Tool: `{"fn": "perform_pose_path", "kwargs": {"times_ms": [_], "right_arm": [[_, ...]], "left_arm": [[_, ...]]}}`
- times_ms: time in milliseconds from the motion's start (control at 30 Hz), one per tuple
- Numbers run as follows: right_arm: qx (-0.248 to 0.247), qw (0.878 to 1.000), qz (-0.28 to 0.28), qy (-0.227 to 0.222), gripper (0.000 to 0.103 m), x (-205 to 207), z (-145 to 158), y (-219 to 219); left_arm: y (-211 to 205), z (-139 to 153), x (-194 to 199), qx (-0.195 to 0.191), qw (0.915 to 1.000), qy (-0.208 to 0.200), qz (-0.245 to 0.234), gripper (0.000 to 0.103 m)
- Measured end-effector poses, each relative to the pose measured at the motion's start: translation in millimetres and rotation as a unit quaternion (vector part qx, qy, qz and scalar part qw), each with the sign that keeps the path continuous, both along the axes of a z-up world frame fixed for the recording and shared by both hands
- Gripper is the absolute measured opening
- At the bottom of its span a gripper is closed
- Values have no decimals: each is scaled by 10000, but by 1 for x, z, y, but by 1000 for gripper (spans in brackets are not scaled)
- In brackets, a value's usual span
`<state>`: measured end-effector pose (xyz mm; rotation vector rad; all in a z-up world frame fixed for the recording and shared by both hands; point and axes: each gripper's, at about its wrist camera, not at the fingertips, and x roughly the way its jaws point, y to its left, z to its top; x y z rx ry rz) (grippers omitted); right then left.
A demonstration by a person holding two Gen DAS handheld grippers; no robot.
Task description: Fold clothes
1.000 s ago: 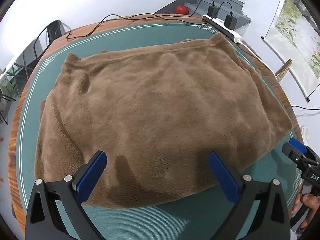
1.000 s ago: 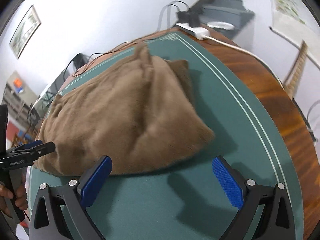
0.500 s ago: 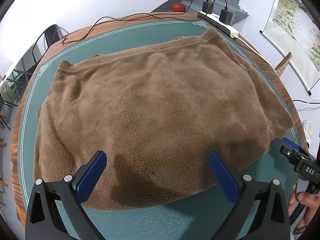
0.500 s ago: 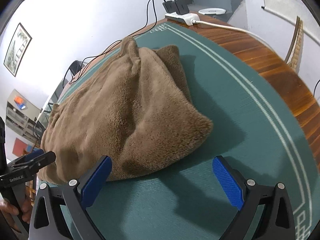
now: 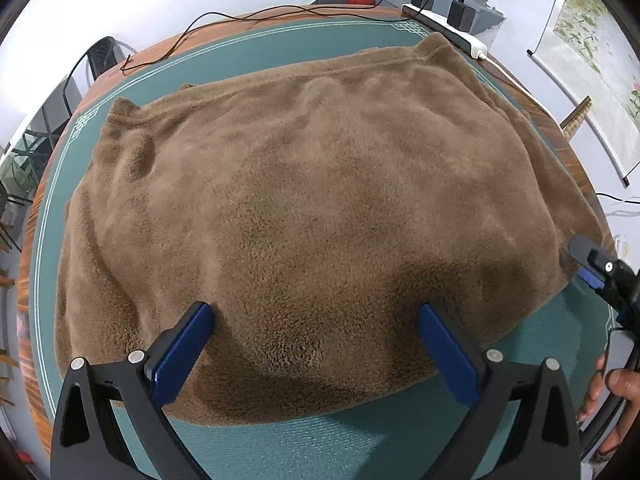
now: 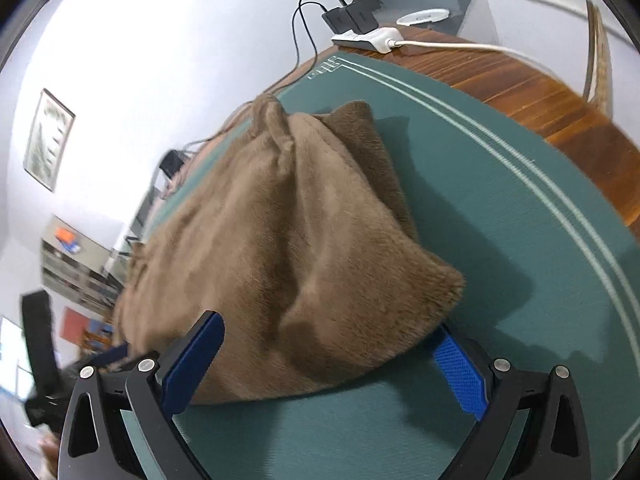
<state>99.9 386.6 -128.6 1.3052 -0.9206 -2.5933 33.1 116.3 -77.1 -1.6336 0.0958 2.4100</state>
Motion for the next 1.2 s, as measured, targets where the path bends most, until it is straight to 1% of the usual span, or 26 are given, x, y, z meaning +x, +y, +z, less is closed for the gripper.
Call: {"fn": "perform_pose_path", "kwargs": {"times_ms": [233, 500, 567, 600, 633, 667, 700, 733, 800, 833, 1067, 1200], "right_arm": [[-78, 9999, -113, 97, 101, -11, 0, -4], [-11, 9998, -139, 108, 101, -12, -1, -6], [-1, 9998, -176, 108, 98, -12, -1, -5], [0, 9997, -204, 108, 93, -12, -1, -5], [-1, 9997, -240, 99, 82, -12, -1, -3], [-30, 9996, -282, 80, 74, -11, -2, -2], [-91, 9993, -348, 61, 61, -11, -4, 1], [-162, 9990, -421, 45, 55, -9, -6, 4], [-260, 9983, -512, 38, 49, -10, -9, 7], [-297, 9981, -543, 43, 47, -11, -9, 8], [-671, 9937, -892, 140, 48, -7, -14, 14], [-755, 9930, -886, 217, 47, -8, -16, 18]], "left_arm": [[1, -5, -4, 9, 10000, -66, -67, 102], [0, -11, -6, 76, 9998, -154, -97, 102], [-1, -12, -6, 103, 9997, -176, -100, 102], [-1, -12, -6, 119, 9997, -184, -103, 102], [-1, -12, -6, 134, 9997, -191, -109, 102], [-2, -12, -6, 148, 9996, -197, -115, 102], [-2, -11, -6, 176, 9996, -199, -124, 102], [-3, -10, -6, 212, 9995, -199, -133, 102], [-3, -6, -7, 316, 9992, -193, -154, 102], [-2, -3, -8, 380, 9989, -187, -187, 102], [9, 26, -16, 870, 9948, -144, -511, 102], [19, 42, -21, 1133, 9910, -165, -694, 102]]}}
